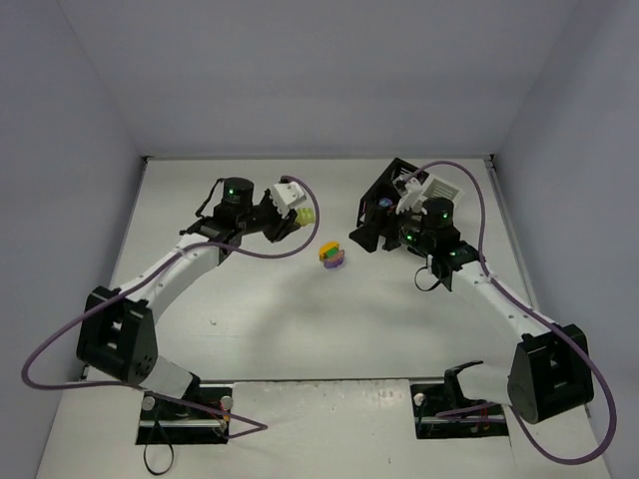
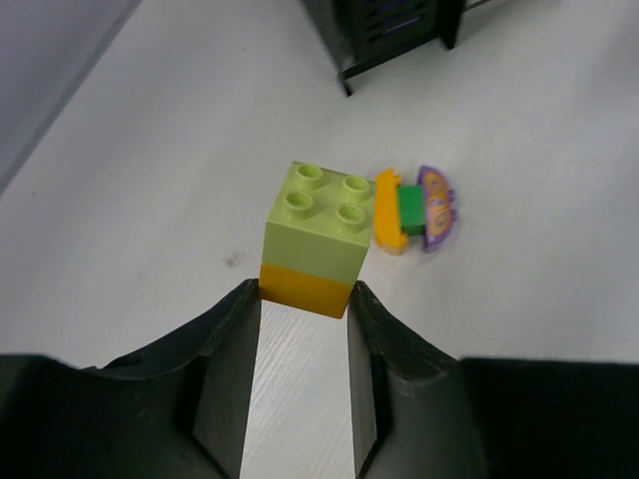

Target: Sort the legos into containers by color

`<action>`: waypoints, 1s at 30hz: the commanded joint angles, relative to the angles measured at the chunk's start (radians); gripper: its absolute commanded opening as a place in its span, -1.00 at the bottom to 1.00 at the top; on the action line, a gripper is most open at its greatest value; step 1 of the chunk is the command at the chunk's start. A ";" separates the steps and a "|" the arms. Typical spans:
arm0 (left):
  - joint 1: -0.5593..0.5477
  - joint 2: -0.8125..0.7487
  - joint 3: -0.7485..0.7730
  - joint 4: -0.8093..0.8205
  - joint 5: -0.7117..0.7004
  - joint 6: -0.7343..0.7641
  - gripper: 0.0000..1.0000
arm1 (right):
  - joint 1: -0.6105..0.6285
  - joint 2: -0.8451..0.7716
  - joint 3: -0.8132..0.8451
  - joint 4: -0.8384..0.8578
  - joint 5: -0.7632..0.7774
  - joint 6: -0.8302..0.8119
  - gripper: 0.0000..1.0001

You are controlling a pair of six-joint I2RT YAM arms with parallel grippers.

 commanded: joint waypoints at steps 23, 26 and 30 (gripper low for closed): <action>-0.134 -0.391 -0.090 -0.197 0.127 0.006 -0.56 | 0.249 0.071 0.291 -0.151 -0.291 -0.435 0.43; -0.132 -0.383 -0.090 -0.197 0.131 0.002 -0.56 | 0.286 0.103 0.310 -0.178 -0.268 -0.486 0.42; -0.132 -0.381 -0.090 -0.199 0.137 0.000 -0.56 | 0.329 0.140 0.321 -0.183 -0.195 -0.541 0.38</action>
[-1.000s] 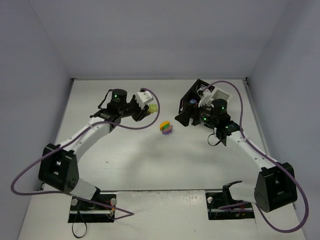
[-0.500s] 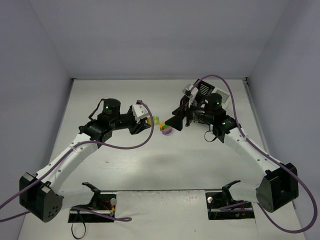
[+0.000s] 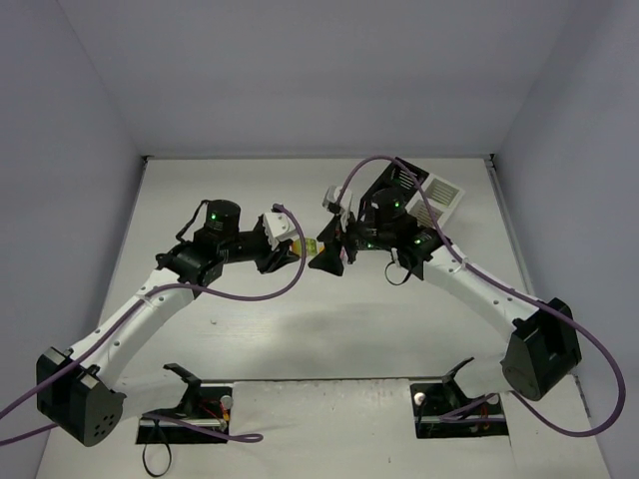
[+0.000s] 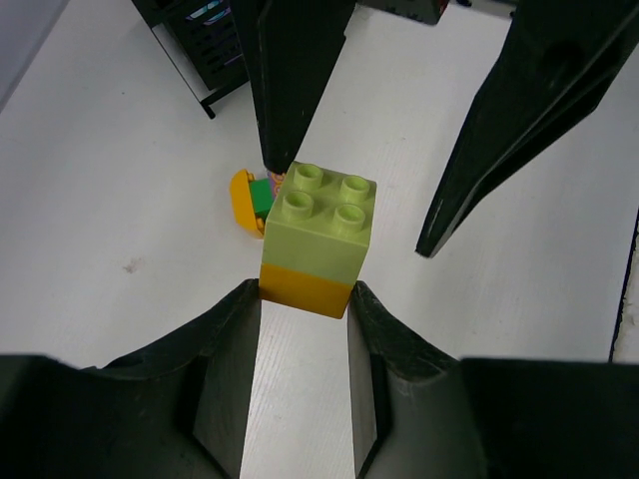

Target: Sort the legos into containers by color

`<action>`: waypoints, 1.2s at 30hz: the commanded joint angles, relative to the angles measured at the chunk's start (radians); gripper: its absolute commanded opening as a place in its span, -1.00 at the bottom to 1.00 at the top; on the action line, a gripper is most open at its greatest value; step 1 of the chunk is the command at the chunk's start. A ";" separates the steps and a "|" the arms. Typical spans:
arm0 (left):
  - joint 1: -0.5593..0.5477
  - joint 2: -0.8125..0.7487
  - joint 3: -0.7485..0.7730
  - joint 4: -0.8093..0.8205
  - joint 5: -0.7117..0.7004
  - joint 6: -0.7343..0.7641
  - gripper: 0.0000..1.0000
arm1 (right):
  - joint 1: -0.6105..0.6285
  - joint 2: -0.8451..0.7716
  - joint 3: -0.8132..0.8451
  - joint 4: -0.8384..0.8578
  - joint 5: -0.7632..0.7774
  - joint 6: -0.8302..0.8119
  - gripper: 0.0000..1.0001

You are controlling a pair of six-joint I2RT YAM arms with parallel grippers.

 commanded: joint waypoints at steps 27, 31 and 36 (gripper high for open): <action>-0.004 0.017 0.024 0.020 0.056 0.002 -0.56 | 0.070 0.009 0.105 0.036 0.107 -0.176 0.13; -0.002 0.022 0.026 0.017 0.057 0.002 -0.56 | 0.073 0.009 0.105 0.038 0.104 -0.179 -0.02; -0.002 0.027 0.024 0.017 0.057 0.002 -0.56 | 0.078 -0.001 0.104 0.044 0.104 -0.183 -0.67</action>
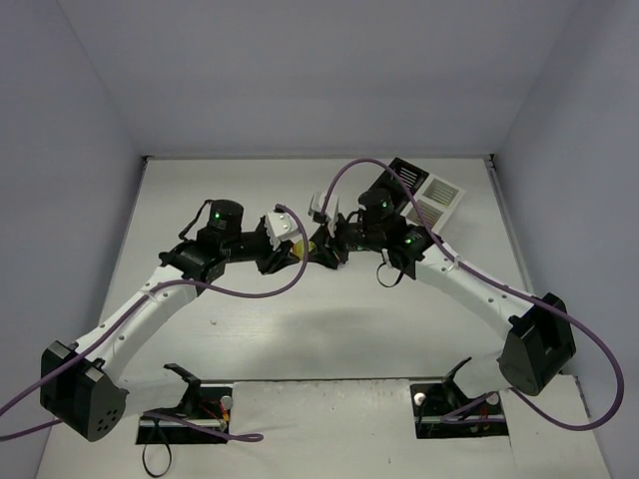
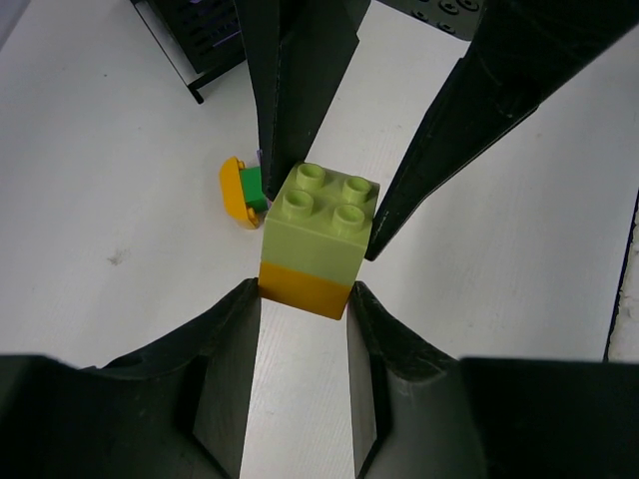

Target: Sort the legos into containers by color

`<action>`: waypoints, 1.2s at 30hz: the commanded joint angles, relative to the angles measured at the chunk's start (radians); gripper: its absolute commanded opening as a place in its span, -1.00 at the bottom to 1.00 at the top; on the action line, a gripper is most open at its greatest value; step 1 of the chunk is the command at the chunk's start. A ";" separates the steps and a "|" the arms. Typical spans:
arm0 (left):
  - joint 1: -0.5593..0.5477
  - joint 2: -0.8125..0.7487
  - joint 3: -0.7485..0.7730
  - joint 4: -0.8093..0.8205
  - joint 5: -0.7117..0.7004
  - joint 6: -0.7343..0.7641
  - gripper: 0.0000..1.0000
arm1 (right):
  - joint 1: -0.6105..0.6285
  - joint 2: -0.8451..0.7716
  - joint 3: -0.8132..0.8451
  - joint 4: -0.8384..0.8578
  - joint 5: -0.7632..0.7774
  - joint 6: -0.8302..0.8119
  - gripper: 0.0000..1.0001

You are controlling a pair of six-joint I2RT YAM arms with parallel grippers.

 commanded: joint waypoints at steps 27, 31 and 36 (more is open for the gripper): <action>-0.004 -0.064 -0.026 0.098 0.031 0.043 0.45 | 0.007 -0.030 0.023 0.090 -0.136 0.018 -1.00; -0.006 -0.063 -0.029 0.113 0.023 0.034 0.45 | 0.009 -0.026 0.026 0.092 -0.162 0.023 -1.00; -0.004 -0.065 -0.034 0.133 0.028 0.020 0.45 | 0.007 -0.029 0.020 0.090 -0.178 0.023 -1.00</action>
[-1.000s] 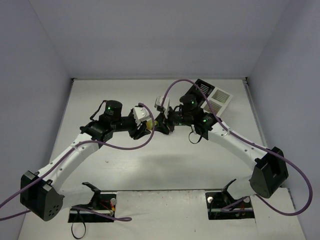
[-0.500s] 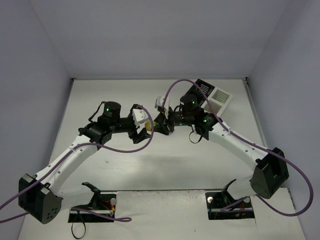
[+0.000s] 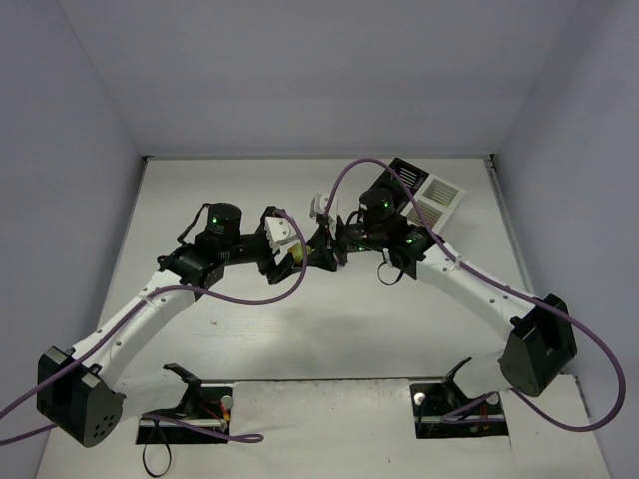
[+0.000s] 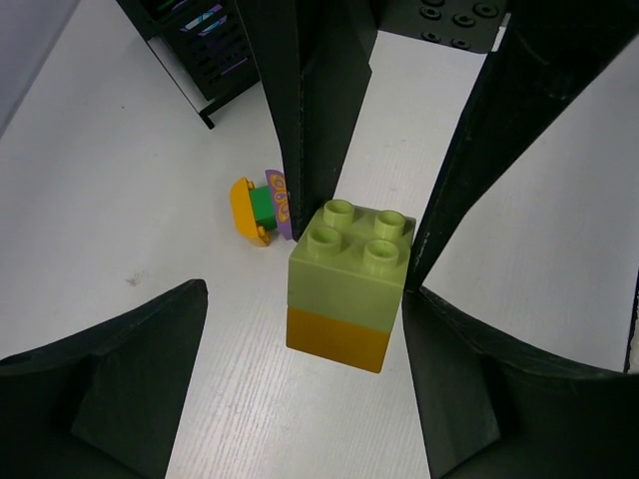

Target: Sort the legos into containers by color

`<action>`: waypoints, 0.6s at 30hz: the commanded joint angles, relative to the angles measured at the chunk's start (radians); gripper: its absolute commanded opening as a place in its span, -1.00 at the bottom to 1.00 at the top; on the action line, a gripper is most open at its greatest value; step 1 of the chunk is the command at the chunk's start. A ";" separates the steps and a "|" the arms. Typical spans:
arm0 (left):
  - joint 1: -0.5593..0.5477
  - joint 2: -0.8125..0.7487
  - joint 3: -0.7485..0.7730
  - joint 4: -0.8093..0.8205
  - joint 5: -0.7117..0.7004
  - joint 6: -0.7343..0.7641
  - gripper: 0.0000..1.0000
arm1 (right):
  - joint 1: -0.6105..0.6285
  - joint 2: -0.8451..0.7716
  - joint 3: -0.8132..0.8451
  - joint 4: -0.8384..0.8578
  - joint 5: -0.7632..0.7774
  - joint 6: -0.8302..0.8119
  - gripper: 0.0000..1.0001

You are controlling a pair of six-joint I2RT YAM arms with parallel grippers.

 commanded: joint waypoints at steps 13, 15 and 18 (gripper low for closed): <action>-0.002 -0.022 0.004 0.087 0.054 -0.026 -0.49 | 0.008 -0.024 0.015 0.075 -0.044 0.014 -1.00; -0.002 -0.019 0.004 0.086 0.062 -0.029 -0.79 | 0.006 -0.029 0.014 0.075 -0.041 0.014 -0.99; -0.002 -0.015 0.008 0.077 0.066 -0.026 -1.00 | 0.004 -0.038 0.006 0.075 -0.026 0.013 -0.99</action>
